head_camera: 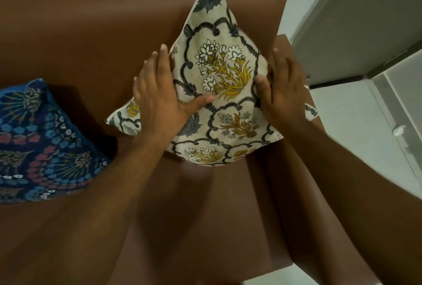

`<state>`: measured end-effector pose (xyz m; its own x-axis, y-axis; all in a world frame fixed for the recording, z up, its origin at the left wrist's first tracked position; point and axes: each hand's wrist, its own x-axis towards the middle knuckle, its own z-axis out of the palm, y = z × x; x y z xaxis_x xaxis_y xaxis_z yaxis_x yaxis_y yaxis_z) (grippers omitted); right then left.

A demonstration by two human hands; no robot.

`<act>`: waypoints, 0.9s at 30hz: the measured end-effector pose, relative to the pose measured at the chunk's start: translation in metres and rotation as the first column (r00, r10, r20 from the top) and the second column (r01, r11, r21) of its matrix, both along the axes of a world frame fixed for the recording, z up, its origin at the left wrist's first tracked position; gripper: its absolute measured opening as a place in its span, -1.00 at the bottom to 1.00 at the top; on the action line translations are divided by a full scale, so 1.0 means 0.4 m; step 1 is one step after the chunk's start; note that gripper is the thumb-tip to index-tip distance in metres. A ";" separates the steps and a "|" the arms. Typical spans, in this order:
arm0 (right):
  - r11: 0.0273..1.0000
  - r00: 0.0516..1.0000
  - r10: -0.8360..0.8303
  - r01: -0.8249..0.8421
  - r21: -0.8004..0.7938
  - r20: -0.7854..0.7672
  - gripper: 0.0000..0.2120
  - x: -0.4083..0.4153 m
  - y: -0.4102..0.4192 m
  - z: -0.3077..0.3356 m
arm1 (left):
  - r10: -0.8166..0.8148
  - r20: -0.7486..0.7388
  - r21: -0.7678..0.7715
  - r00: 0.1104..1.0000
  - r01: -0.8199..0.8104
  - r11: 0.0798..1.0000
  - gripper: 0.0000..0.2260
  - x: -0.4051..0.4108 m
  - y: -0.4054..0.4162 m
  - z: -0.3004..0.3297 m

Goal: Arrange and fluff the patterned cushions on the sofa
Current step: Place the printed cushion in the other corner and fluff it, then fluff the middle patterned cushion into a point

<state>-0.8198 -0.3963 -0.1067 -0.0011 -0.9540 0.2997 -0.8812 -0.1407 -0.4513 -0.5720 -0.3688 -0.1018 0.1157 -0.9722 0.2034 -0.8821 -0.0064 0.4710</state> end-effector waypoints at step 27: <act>0.831 0.910 0.200 -0.354 0.429 0.363 -0.17 0.818 0.328 0.033 | -0.056 0.302 0.335 0.952 -0.051 0.941 0.09 0.813 0.274 0.174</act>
